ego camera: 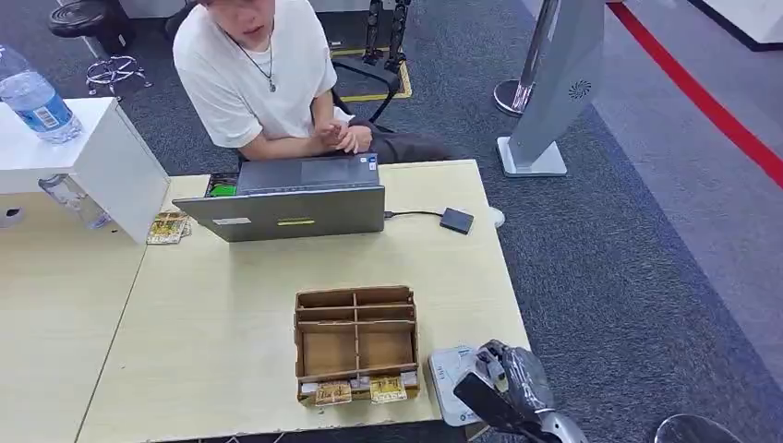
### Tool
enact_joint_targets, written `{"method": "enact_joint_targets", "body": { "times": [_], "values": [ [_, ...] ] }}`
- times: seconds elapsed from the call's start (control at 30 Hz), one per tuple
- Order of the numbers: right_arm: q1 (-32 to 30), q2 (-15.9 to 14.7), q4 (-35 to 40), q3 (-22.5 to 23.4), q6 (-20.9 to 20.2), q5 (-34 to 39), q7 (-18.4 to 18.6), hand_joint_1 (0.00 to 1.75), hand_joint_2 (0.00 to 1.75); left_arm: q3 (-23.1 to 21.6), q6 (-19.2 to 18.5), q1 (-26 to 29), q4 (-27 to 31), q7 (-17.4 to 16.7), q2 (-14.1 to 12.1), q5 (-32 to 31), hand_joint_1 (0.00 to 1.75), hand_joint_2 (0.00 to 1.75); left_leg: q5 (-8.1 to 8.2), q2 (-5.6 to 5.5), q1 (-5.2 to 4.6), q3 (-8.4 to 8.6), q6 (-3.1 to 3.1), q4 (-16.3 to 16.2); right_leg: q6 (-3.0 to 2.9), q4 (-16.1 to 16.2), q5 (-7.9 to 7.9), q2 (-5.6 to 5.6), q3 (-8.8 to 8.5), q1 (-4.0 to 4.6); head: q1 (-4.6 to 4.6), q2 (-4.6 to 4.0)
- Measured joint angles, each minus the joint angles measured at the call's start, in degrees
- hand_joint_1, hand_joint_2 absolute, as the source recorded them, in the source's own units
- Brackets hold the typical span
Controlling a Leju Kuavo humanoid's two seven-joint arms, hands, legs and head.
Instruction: Pass the card to the sensor for recognition and then transmit it.
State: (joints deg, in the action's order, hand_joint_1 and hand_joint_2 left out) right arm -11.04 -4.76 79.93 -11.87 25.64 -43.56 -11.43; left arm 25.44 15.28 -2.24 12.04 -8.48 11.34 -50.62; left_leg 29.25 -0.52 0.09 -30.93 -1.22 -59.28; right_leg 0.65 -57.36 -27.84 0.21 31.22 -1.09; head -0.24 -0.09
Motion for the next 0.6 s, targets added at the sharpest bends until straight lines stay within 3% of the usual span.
{"method": "enact_joint_targets", "body": {
  "times": [0.6],
  "values": [
    [2.2,-0.1,2.1,0.1,13.3,-16.7,3.8,1.75,1.75,0.3,-0.2,0.0,0.0,0.0,0.3,-2.0,0.00,0.00,0.00,0.00,0.00,-0.01,0.00,0.0,0.00,0.0,0.00,0.00,0.00,0.00,0.00,0.00]
  ]
}}
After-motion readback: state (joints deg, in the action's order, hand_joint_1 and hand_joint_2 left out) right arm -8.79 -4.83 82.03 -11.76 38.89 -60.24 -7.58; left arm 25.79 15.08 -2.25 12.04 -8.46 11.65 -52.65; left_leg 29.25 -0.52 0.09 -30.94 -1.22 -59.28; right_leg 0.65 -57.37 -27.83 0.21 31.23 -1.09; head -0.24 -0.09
